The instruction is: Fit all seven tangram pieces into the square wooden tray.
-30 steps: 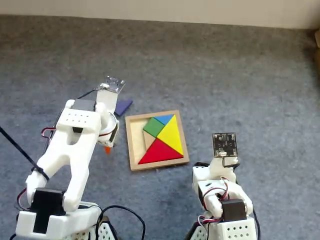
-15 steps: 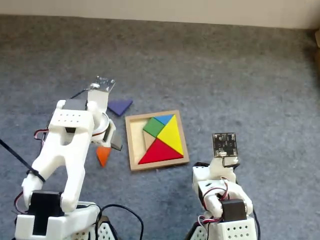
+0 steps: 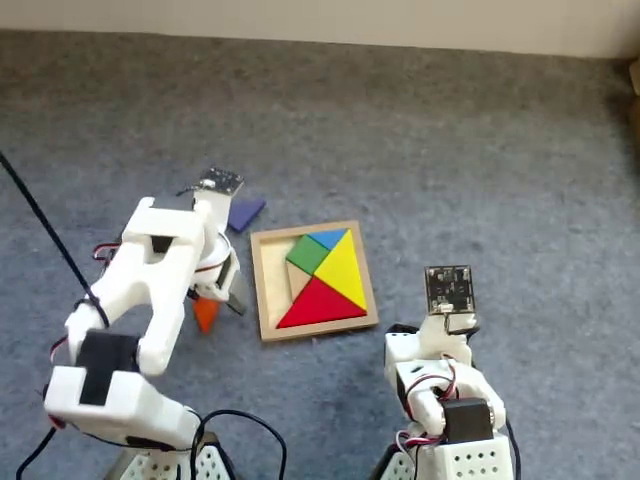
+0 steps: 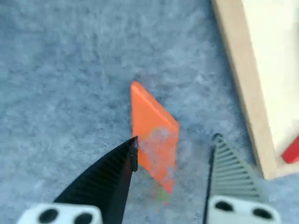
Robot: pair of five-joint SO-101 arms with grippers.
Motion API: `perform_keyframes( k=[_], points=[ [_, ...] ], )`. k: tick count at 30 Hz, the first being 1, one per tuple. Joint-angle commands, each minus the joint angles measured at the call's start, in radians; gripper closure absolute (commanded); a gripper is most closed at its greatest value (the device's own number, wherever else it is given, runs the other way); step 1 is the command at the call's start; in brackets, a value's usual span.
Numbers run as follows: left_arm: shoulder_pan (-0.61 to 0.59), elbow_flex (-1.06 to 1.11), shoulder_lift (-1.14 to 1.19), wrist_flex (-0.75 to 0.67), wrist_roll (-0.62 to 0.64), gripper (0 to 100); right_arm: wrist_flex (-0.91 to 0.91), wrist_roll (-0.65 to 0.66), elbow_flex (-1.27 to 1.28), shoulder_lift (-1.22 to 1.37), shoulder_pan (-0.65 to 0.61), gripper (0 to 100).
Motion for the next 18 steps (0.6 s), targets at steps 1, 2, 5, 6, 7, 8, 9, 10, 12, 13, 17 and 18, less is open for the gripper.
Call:
perform_keyframes(
  k=[1,2,5,6,7,8,9,10,12,13,17,18],
  points=[
    [-0.004,-0.074,0.061,0.023,0.005,80,0.005,-0.003,0.088,-0.016,0.013,99.5],
    [-0.007,-0.076,0.062,0.023,0.005,80,0.005,-0.003,0.088,-0.016,0.013,99.5],
    [-0.031,-0.077,0.065,0.021,0.005,81,0.005,-0.003,0.088,-0.016,0.013,99.5],
    [-0.045,-0.079,0.067,0.021,0.005,81,0.005,-0.003,0.088,-0.016,0.013,99.5],
    [-0.059,-0.081,0.067,0.021,0.005,81,0.005,-0.003,0.088,-0.016,0.013,99.5],
    [-0.07,-0.081,0.067,0.021,0.005,81,0.005,-0.003,0.088,-0.016,0.013,99.5],
    [-0.081,-0.081,0.064,0.021,0.005,81,0.005,-0.003,0.088,-0.016,0.013,99.5],
    [-0.09,-0.081,0.062,0.021,0.005,81,0.005,-0.003,0.088,-0.016,0.013,99.5],
    [-0.096,-0.084,0.061,0.021,0.005,83,0.005,-0.003,0.088,-0.016,0.013,99.5],
    [-0.094,-0.084,0.061,0.021,0.005,85,0.005,-0.003,0.088,-0.016,0.013,99.5],
    [-0.087,-0.088,0.059,0.021,0.005,92,0.005,-0.003,0.088,-0.016,0.013,99.5],
    [-0.087,-0.097,0.059,0.028,0.005,93,0.005,-0.003,0.088,-0.016,0.013,99.5]
  ],
)
